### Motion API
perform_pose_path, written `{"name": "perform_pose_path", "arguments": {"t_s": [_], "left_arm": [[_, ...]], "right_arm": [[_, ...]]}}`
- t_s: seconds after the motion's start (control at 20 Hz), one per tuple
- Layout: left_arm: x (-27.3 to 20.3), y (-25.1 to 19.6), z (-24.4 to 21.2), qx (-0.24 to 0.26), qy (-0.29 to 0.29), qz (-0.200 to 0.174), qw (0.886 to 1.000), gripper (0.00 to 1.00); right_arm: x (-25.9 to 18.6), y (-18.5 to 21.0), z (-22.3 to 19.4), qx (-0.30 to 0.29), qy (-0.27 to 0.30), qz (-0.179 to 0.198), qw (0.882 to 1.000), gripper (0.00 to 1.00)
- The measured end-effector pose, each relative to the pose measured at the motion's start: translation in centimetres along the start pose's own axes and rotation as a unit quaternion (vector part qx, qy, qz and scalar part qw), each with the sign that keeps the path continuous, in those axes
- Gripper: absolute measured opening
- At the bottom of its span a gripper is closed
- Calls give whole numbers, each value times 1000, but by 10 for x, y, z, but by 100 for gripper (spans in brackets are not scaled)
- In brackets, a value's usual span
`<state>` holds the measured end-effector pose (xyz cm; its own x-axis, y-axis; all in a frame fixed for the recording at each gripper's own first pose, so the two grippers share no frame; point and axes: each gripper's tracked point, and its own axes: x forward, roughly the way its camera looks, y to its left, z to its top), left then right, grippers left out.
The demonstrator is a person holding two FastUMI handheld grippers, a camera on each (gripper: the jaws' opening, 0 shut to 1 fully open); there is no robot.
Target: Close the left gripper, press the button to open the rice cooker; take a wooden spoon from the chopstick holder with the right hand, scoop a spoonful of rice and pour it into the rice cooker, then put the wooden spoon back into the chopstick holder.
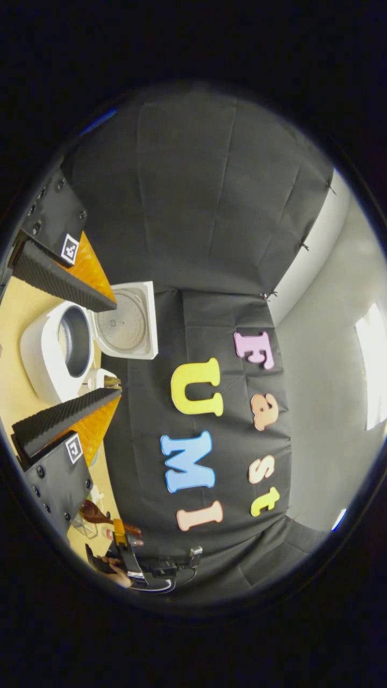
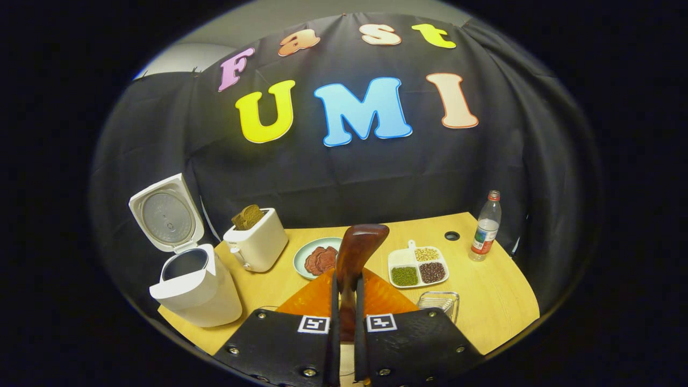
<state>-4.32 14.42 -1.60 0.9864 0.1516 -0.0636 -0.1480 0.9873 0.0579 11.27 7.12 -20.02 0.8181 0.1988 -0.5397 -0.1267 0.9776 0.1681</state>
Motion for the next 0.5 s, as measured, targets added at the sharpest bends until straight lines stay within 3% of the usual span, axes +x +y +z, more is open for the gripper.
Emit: {"name": "perform_pose_path", "arguments": {"t_s": [0.5], "left_arm": [[5, 44, -16, 12, 17, 2, 1000, 98]], "right_arm": [[30, 41, -75, -4, 47, -8, 999, 11]]}}
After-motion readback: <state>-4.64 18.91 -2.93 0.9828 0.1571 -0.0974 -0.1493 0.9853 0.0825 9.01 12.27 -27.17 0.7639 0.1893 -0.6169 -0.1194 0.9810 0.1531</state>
